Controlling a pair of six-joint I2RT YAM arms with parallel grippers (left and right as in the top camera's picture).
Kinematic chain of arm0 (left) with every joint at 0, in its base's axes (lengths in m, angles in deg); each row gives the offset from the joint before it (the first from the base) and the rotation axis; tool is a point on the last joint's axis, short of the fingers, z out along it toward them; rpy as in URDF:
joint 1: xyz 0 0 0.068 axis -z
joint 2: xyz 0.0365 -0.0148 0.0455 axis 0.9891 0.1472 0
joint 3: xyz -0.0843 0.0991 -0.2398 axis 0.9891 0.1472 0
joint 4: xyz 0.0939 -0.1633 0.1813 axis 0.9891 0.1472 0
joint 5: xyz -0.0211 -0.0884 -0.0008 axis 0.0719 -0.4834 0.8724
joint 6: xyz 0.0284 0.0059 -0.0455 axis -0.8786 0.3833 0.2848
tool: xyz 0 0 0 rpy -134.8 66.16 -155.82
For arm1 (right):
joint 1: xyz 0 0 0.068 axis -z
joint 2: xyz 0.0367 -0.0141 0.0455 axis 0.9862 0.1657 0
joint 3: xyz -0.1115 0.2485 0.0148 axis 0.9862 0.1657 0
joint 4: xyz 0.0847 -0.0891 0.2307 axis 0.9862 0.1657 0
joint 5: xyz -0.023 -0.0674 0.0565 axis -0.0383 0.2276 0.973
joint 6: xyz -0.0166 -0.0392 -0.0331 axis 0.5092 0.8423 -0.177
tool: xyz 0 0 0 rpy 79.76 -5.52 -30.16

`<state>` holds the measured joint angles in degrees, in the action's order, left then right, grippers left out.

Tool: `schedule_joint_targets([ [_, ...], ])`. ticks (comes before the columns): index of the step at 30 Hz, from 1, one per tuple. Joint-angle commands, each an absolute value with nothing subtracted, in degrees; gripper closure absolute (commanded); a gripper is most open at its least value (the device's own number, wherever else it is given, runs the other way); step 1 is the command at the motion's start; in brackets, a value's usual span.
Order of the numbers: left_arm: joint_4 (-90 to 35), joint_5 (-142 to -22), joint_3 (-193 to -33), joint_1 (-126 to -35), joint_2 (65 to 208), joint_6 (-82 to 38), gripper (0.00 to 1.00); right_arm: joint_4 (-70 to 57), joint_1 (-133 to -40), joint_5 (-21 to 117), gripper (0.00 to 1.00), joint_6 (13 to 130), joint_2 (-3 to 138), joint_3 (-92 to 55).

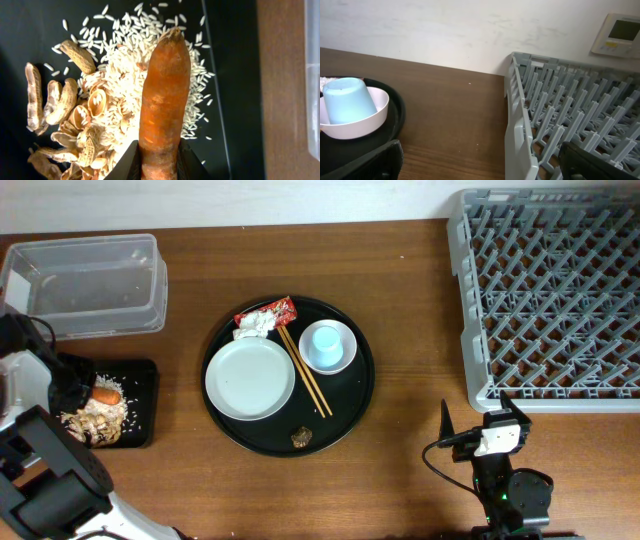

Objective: Sort waste into correct bins and load items into the dishwasher rack
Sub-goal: 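Carry the carrot left and drop it onto the black tray, then reach to the brown food piece and grasp it with the left gripper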

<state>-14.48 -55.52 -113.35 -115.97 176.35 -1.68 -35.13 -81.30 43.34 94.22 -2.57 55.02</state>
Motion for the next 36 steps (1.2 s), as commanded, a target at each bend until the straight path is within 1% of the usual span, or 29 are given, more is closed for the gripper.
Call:
schedule_joint_targets([
  [1, -15.1, -56.1, -112.5, -116.0, 176.0, -0.9, 0.91, -34.7, -81.1, 42.8, 0.02, 94.0, -2.9, 55.3],
  [6, -15.4, -56.1, -112.5, -116.0, 176.0, -1.0, 0.89, -34.7, -81.1, 42.8, 0.02, 94.0, -2.9, 55.3],
  [8, -15.4, -56.1, -112.5, -116.0, 176.0, -1.4, 0.81, -34.7, -81.1, 42.8, 0.02, 94.0, -2.9, 55.3],
  [16, -15.4, -56.1, -112.5, -116.0, 175.9, -1.6, 0.79, -34.7, -81.1, 42.8, 0.02, 94.0, -2.9, 55.3],
  [18, -15.4, -56.1, -112.5, -116.0, 175.9, -1.6, 0.74, -34.7, -81.1, 42.8, 0.02, 94.0, -2.9, 55.3],
  [24, -15.4, -56.0, -112.5, -116.0, 175.9, -1.6, 0.68, -34.7, -81.1, 42.8, 0.02, 94.0, -2.9, 55.3],
  [25, -15.4, -56.1, -112.5, -116.0, 175.9, -1.6, 0.62, -34.7, -81.1, 42.8, 0.02, 94.0, -2.9, 55.3],
  [28, -15.2, -56.6, -112.5, -116.0, 175.9, -3.3, 0.62, -34.7, -81.1, 42.8, 0.02, 94.0, -2.9, 55.3],
  [31, -15.3, -60.7, -112.8, -116.0, 175.3, -8.1, 0.62, -34.7, -81.1, 42.8, 0.02, 94.0, -2.9, 55.3],
  [36, -15.4, -75.2, -114.0, -115.9, 170.3, -9.3, 0.62, -34.7, -81.1, 42.8, 0.02, 94.0, -2.9, 55.3],
])
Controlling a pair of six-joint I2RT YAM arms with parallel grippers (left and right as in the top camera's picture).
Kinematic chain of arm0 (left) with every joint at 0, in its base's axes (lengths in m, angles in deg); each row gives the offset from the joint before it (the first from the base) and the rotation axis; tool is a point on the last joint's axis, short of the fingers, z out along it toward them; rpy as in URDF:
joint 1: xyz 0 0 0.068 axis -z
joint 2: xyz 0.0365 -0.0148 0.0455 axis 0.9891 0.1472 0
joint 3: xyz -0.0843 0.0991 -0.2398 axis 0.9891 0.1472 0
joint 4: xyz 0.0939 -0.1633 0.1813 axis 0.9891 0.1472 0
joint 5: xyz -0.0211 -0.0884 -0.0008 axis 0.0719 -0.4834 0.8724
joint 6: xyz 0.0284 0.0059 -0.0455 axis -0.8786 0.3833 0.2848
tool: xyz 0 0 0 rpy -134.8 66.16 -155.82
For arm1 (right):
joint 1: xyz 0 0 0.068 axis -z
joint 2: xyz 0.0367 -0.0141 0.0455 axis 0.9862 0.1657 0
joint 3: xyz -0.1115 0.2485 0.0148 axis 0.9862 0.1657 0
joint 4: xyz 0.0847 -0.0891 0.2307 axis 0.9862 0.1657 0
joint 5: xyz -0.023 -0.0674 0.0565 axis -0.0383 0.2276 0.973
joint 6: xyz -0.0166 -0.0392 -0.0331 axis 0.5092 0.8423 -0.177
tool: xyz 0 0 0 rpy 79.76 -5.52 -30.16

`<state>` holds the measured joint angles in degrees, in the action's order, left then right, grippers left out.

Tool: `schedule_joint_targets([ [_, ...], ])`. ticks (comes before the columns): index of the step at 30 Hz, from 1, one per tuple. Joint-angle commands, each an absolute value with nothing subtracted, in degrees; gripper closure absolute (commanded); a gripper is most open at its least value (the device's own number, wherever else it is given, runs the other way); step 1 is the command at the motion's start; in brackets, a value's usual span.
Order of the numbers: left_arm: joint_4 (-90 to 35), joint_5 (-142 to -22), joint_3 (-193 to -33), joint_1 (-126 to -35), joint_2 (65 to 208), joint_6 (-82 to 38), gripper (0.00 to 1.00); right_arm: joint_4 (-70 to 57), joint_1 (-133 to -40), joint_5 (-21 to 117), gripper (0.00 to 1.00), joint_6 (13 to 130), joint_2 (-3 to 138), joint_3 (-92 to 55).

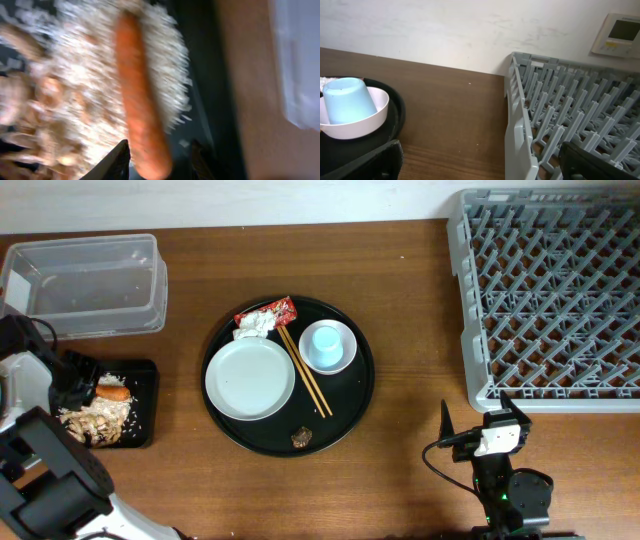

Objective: Sort waste into correct bins and load items into the dishwasher rack
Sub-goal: 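Reach to the brown food piece and grasp it with the left gripper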

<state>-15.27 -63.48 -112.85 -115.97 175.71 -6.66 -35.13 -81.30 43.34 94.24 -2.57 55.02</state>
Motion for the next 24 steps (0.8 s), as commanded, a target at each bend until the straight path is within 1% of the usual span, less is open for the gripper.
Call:
schedule_joint_targets([
  [1, -15.4, -78.1, -114.0, -116.0, 169.2, -10.0, 0.62, -34.7, -81.1, 42.8, 0.02, 94.0, -2.9, 55.3],
  [4, -13.8, -87.3, -114.0, -115.0, 166.0, -12.1, 0.62, -34.7, -81.1, 42.8, 0.01, 94.0, -2.9, 55.3],
  [6, -11.7, -90.9, -114.0, -113.4, 164.6, -12.8, 0.62, -34.7, -81.1, 42.8, 0.02, 94.0, -2.9, 55.3],
  [8, -8.3, -94.1, -114.0, -109.6, 163.6, -18.1, 0.62, -34.7, -81.1, 42.8, 0.02, 94.0, -2.9, 55.3],
  [12, -1.9, -93.8, -113.4, -100.4, 163.7, -25.3, 0.62, -34.7, -81.1, 42.8, 0.02, 94.0, -2.9, 55.3],
  [15, 0.8, -92.5, -112.6, -90.0, 163.7, -30.3, 0.62, -34.7, -81.1, 42.8, 0.02, 94.0, -2.9, 55.3],
  [17, 1.5, -88.4, -112.5, -84.1, 163.7, -30.5, 0.62, -34.7, -81.1, 42.8, 0.02, 94.0, -2.9, 55.3],
  [20, 1.5, -78.6, -112.5, -75.0, 163.7, -30.4, 0.62, -34.7, -81.1, 42.8, 0.02, 94.0, -2.9, 55.3],
  [21, 1.5, -75.3, -112.5, -72.0, 163.7, -30.4, 0.48, -34.7, -81.1, 42.8, 0.02, 94.0, -2.9, 55.3],
  [22, 1.5, -71.3, -112.5, -68.6, 163.7, -30.4, 0.42, -34.7, -81.1, 42.8, 0.02, 94.0, -2.9, 55.3],
  [24, 2.1, -64.0, -112.4, -61.7, 163.7, -30.4, 0.36, -34.7, -81.1, 42.8, 0.02, 94.0, -2.9, 55.3],
])
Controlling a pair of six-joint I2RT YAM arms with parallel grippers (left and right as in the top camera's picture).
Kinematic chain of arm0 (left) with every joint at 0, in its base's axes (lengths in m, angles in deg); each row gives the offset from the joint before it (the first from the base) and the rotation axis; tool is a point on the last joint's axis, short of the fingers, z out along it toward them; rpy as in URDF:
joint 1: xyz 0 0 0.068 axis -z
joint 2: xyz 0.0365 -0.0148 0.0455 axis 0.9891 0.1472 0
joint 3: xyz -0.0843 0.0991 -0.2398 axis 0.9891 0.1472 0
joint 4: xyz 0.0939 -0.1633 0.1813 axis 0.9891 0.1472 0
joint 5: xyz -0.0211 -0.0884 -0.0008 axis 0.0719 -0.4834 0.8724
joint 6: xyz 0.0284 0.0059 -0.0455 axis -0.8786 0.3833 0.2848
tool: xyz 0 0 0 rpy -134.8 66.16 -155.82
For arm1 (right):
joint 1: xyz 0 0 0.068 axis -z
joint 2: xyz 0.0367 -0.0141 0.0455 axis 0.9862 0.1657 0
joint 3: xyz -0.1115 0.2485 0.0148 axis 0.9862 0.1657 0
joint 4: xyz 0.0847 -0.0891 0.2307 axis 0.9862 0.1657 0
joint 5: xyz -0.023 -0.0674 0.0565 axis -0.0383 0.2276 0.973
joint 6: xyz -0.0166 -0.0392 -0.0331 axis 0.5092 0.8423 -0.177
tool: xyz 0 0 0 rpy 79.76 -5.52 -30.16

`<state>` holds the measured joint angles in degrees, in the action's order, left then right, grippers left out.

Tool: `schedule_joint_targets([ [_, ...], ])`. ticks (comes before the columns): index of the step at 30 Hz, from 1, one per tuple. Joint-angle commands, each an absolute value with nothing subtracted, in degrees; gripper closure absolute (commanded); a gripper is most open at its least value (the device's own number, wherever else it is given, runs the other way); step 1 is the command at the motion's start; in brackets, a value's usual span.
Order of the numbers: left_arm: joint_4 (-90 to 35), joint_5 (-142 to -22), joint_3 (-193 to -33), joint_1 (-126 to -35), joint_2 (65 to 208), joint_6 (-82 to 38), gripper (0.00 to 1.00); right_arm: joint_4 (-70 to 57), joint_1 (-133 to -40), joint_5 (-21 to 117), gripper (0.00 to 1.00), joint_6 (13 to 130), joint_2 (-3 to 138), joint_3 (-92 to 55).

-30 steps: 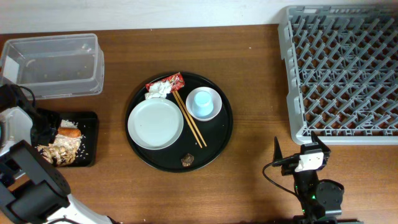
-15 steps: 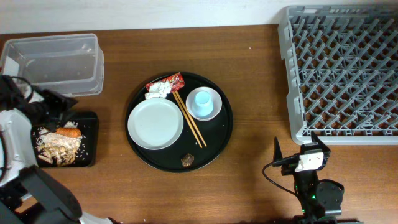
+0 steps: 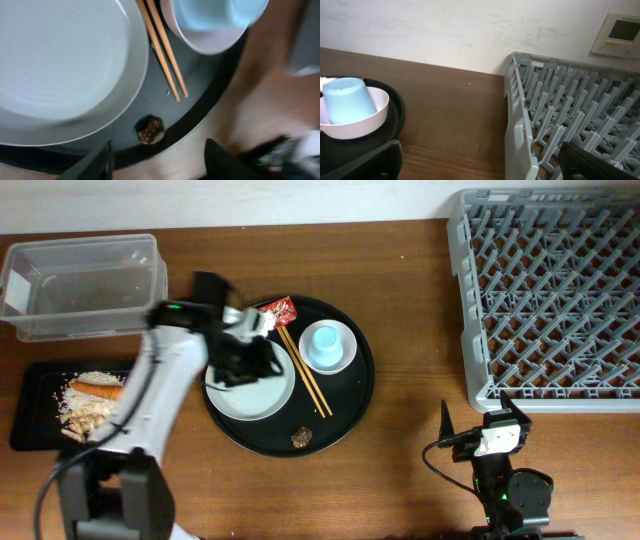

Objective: Sort waste into correct bins and load items into the dishwasher rack
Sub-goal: 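Reach to the brown food piece and grasp it with the left gripper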

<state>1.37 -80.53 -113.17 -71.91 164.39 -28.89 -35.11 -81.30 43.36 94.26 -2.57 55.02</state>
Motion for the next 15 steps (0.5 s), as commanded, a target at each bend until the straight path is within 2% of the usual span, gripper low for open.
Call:
schedule_joint_targets([
  [1, 2.3, -62.6, -112.3, -59.6, 163.7, -29.7, 0.34, -34.7, -81.1, 42.8, 0.02, 94.0, -2.9, 55.3],
  [8, 0.1, -61.5, -106.7, -48.6, 163.7, -18.1, 0.34, -34.7, -81.1, 42.8, 0.02, 94.0, -2.9, 55.3],
  [15, -7.9, -60.5, -97.7, -45.8, 163.7, -11.6, 0.35, -34.7, -81.1, 42.8, 0.02, 94.0, -2.9, 55.3],
])
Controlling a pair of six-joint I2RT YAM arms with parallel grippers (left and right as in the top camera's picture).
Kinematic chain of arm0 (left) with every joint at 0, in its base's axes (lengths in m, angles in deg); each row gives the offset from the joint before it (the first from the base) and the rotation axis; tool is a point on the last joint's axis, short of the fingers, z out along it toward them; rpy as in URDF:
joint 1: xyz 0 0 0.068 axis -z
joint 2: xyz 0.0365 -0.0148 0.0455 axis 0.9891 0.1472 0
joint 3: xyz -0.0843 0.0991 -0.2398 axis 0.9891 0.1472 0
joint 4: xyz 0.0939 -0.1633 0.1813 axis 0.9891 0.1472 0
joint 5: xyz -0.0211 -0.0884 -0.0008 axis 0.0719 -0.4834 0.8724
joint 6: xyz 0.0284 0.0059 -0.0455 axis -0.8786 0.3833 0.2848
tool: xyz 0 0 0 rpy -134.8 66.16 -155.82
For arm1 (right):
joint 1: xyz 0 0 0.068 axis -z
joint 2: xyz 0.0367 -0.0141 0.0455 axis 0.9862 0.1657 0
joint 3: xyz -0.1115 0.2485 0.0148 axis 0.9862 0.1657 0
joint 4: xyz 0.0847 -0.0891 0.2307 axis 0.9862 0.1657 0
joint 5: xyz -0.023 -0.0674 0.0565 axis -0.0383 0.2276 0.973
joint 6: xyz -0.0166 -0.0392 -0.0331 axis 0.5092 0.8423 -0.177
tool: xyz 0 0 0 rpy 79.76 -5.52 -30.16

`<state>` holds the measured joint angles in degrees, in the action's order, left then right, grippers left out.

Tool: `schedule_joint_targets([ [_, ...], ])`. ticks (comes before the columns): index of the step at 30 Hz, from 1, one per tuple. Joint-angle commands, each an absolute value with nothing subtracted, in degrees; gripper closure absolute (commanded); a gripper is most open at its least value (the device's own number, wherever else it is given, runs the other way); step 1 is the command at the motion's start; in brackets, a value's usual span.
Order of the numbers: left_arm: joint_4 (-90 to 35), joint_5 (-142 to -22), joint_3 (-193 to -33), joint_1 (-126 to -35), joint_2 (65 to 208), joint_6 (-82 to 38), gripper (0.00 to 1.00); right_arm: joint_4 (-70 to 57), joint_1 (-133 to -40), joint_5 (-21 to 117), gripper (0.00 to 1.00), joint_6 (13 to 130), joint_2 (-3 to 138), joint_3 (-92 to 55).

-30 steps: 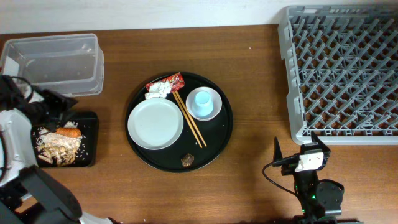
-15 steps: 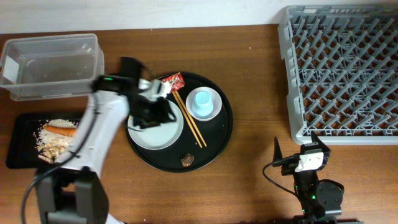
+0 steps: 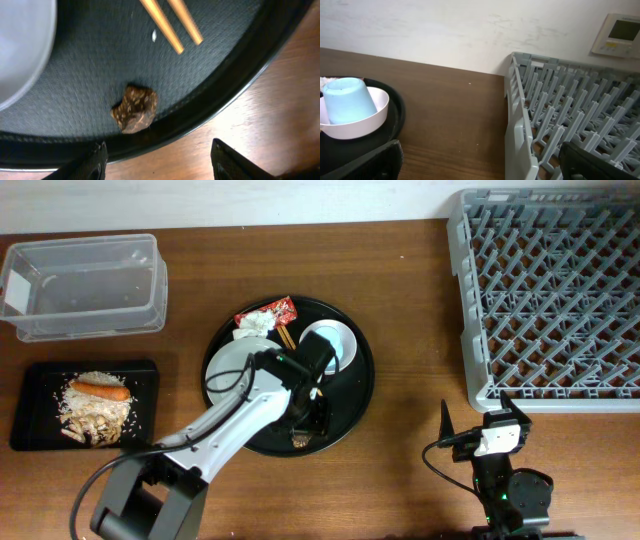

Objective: Sort waste into correct bins and load items into the dishwasher rack
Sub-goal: 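Reach to the brown food piece and grasp it with the left gripper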

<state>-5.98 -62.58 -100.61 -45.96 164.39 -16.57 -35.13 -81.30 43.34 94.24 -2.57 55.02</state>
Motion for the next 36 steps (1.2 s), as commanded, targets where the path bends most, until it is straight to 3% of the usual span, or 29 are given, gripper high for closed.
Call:
schedule_joint_targets([
  [1, -8.6, -59.2, -96.8, -45.8, 163.7, -10.0, 0.36, -34.7, -81.1, 42.8, 0.02, 94.0, -2.9, 55.3],
  [14, -13.1, -54.5, -94.7, -45.8, 164.9, 0.8, 0.39, -34.7, -81.1, 42.8, 0.02, 94.0, -2.9, 55.3],
  [36, -13.5, -57.1, -94.7, -45.5, 170.2, 1.2, 0.47, -34.7, -81.1, 42.8, 0.02, 94.0, -2.9, 55.3],
])
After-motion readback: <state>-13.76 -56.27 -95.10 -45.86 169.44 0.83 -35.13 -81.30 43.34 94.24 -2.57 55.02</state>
